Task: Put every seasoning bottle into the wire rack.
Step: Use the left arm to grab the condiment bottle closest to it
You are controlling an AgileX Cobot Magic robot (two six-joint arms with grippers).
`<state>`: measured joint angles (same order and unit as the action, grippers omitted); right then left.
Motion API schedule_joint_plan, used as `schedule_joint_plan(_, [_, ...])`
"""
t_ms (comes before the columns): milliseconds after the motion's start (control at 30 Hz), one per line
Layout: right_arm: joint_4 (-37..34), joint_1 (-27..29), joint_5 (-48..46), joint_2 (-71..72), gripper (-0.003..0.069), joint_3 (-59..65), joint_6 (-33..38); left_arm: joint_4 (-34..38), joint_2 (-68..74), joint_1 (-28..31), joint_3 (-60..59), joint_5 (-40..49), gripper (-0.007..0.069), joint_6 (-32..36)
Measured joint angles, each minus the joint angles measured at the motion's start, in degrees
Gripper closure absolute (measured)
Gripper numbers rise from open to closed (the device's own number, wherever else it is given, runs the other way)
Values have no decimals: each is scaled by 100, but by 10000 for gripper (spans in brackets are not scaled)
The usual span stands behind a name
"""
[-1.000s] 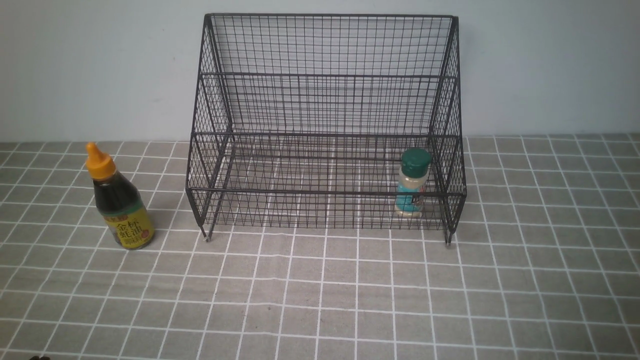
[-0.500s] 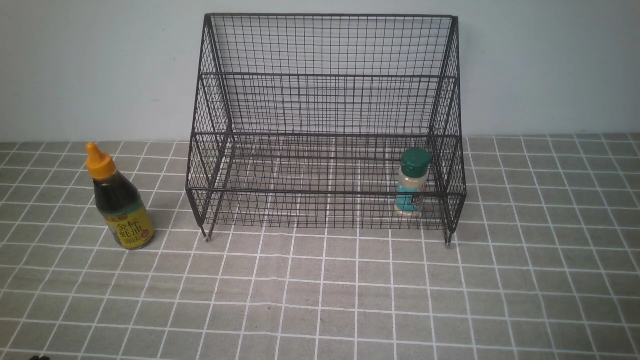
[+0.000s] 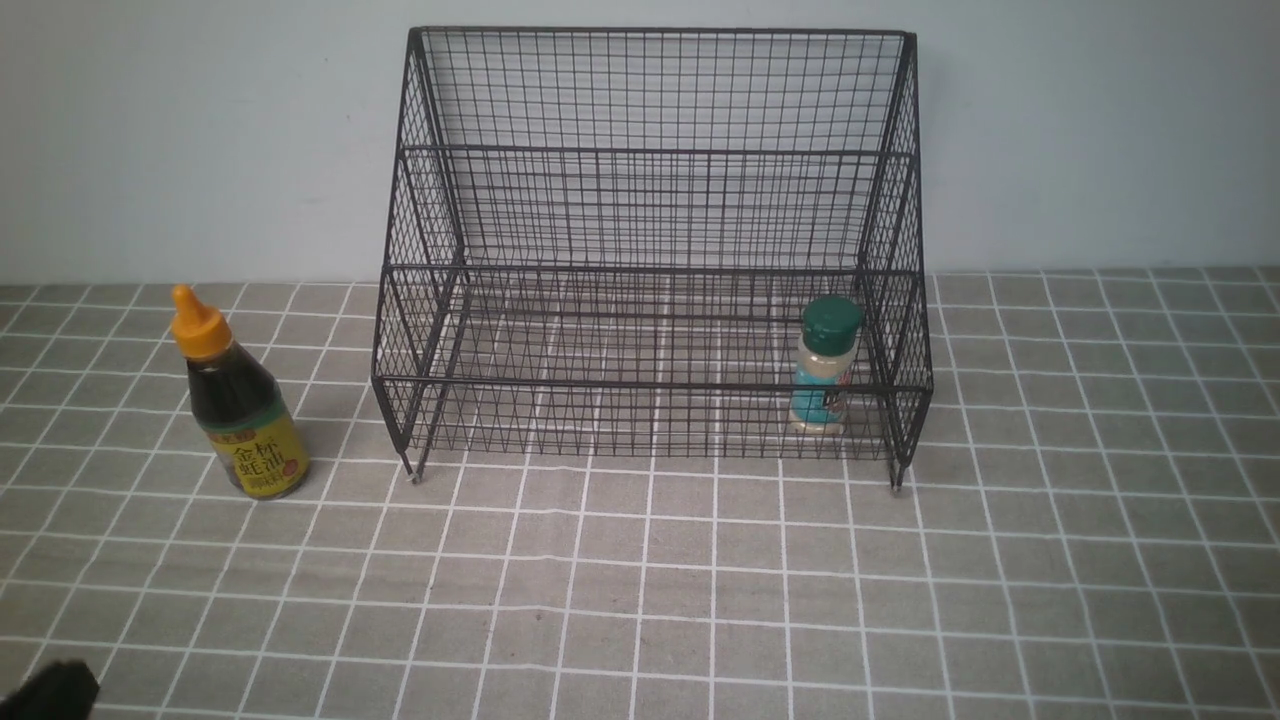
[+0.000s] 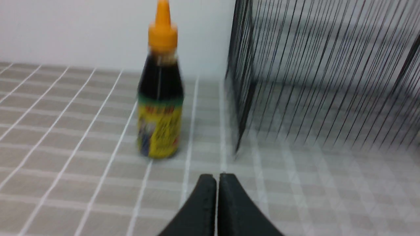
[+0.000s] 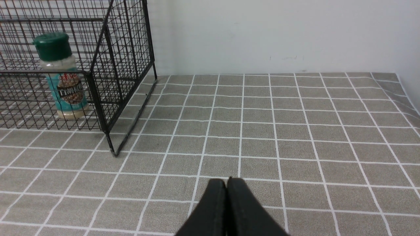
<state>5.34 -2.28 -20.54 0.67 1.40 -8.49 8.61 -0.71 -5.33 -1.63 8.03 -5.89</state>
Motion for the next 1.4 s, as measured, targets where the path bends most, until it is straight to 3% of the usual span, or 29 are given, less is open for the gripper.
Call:
schedule_joint_plan(267, [0, 0, 0, 0, 672, 0, 0, 377, 0, 0, 0, -1476, 630, -179])
schedule_joint_plan(467, [0, 0, 0, 0, 672, 0, 0, 363, 150, 0, 36, -3147, 630, -139])
schedule_joint_plan(733, [0, 0, 0, 0, 672, 0, 0, -226, 2222, 0, 1130, -2910, 622, 202])
schedule_joint_plan(900, [0, 0, 0, 0, 672, 0, 0, -285, 3785, 0, 1902, -2904, 543, 209])
schedule_joint_plan(1100, [-5, 0, 0, 0, 672, 0, 0, -285, 5731, 0, 2873, -2904, 291, 220])
schedule_joint_plan(1167, [-5, 0, 0, 0, 672, 0, 0, -272, 6039, 0, 3006, -2941, 246, 233])
schedule_joint_plan(1267, [-5, 0, 0, 0, 672, 0, 0, -25, 6837, 0, 3329, -3161, 147, 500])
schedule_joint_plan(1400, [-5, 0, 0, 0, 672, 0, 0, 540, 7557, 0, 3577, -3533, 101, 1109])
